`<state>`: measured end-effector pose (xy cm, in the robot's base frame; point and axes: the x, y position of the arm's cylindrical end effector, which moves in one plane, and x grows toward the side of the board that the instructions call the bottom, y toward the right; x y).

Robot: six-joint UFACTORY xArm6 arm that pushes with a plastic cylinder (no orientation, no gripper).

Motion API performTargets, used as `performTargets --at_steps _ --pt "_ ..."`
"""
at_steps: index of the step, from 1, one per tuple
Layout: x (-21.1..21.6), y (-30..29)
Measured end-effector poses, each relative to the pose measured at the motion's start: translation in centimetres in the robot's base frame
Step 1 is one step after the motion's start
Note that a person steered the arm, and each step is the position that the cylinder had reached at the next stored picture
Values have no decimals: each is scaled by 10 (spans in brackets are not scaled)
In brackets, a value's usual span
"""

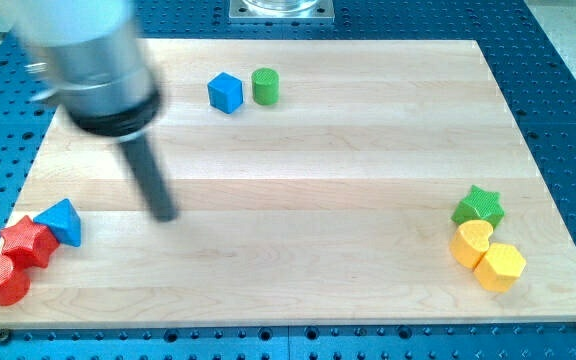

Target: Place the arm at the top center of the board

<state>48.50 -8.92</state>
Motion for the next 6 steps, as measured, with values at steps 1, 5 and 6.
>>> performTargets --at_steps 1,5,6 --pt "-82 126" --pt "-258 124" --pt "-257 92"
